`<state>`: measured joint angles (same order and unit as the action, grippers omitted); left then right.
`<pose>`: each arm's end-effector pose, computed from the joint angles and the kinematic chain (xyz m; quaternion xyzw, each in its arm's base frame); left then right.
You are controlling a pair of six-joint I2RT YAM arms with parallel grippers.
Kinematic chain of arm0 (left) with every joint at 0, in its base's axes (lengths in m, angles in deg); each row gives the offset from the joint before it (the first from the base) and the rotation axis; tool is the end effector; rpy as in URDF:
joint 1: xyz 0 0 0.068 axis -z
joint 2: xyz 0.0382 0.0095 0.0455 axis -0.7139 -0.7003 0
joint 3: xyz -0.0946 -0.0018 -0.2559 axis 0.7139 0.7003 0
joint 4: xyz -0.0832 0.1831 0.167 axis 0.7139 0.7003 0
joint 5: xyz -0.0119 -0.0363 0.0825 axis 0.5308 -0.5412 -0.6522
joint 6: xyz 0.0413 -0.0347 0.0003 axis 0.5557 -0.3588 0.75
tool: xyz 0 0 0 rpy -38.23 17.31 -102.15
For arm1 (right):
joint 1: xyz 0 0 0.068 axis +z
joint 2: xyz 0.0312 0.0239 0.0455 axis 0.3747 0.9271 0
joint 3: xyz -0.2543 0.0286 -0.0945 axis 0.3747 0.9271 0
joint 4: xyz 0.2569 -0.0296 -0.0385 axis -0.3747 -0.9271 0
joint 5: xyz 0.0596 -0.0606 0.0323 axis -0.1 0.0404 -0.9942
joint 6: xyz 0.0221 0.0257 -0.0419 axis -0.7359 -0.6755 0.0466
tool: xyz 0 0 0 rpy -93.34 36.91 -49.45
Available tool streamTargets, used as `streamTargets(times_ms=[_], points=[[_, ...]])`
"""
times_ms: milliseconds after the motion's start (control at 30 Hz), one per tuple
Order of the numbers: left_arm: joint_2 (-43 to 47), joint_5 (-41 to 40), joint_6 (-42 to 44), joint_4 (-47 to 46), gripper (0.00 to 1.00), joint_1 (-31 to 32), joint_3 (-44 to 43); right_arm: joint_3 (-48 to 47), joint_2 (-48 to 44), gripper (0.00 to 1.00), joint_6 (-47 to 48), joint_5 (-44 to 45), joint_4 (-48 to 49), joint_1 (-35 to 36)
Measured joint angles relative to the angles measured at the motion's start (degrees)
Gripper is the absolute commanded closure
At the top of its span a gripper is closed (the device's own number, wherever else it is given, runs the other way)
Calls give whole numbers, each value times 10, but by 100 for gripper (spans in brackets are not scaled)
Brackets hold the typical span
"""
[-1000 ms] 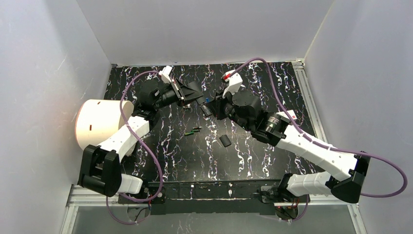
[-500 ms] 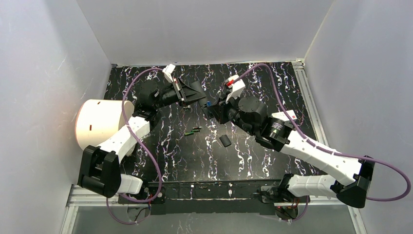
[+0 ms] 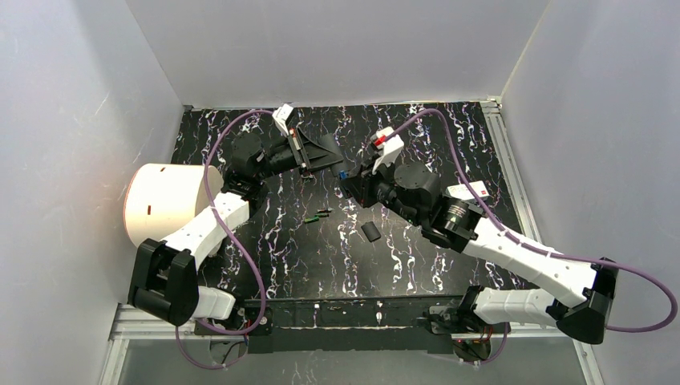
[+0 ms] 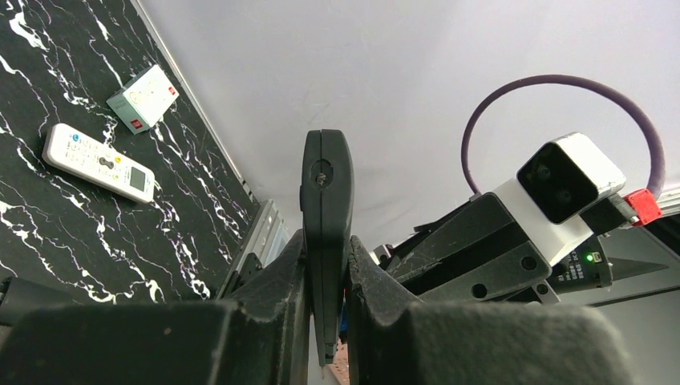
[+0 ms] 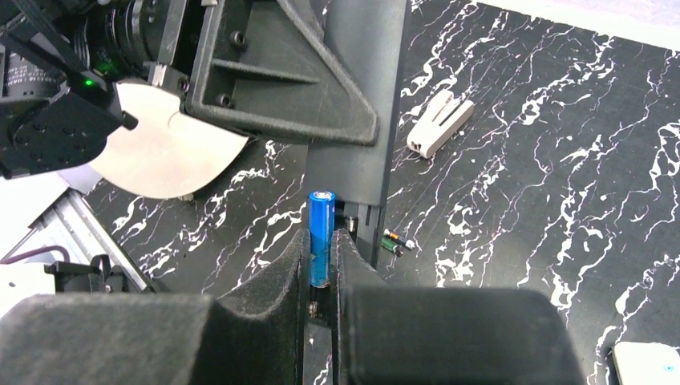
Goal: Load the batteries into the remote control
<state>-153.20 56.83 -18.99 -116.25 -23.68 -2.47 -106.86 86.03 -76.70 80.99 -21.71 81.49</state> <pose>0.2717 -0.1378 0.3429 0.0552 0.6420 -0.7006 0.3064 0.1420 0.2211 0.3922 -0.1730 0.7273 0.3262 0.5785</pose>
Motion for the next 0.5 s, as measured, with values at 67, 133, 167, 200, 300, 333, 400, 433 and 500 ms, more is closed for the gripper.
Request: streamTargets(times_ms=[67, 133, 167, 200, 300, 333, 400, 433, 500], points=[[0, 0, -1, -1, 100, 0, 0, 12, -12, 84, -1, -1, -1, 1], [0, -1, -2, -4, 100, 0, 0, 19, -22, 84, -2, -4, -3, 2], [0, -3, -3, -6, 100, 0, 0, 22, -25, 84, -2, -5, -4, 2], [0, -3, -3, -8, 100, 0, 0, 24, -27, 83, -3, -8, -4, 2], [0, -2, -2, -11, 100, 0, 0, 24, -28, 80, -5, -14, -5, 2], [0, -1, -2, -12, 100, 0, 0, 24, -28, 80, -7, -16, -5, 2], [0, 0, -2, -12, 100, 0, 0, 24, -28, 78, -10, -17, -5, 2], [0, 1, -2, -12, 100, 0, 0, 24, -28, 77, -12, -17, -5, 2], [0, 1, -2, -12, 100, 0, 0, 24, -27, 76, -15, -17, -5, 2]])
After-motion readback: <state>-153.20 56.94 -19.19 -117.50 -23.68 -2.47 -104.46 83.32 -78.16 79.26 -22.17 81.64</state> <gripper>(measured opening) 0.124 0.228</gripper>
